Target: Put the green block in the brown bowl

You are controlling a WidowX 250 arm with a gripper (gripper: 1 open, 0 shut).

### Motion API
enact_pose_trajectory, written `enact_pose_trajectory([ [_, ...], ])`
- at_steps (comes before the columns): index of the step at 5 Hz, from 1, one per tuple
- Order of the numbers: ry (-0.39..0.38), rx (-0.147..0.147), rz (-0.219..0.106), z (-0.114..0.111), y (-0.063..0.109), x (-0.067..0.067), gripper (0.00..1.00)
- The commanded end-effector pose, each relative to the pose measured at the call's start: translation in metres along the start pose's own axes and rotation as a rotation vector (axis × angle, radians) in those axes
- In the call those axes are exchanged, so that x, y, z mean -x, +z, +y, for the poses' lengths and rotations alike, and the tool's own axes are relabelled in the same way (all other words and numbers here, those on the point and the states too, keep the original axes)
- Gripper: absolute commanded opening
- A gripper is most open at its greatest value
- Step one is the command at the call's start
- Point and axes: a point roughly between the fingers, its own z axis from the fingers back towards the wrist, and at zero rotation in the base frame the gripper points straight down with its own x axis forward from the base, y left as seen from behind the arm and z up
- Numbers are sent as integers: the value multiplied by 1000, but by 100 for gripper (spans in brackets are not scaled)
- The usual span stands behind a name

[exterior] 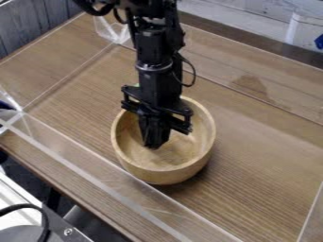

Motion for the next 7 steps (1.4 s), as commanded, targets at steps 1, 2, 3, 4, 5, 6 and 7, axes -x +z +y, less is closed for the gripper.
enact_pose_trajectory([
  [1,2,-6,-50,3,13,-11,0],
  [2,4,-4,-49,2,16,-10,100],
  [3,5,1,-105,0,43,-9,100],
  [4,11,1,-166,-4,80,-7,100],
  [5,21,-6,-186,-3,96,-8,100],
  [6,19,-9,-173,-2,84,-6,0],
  [7,12,-17,-161,-3,70,-1,0],
])
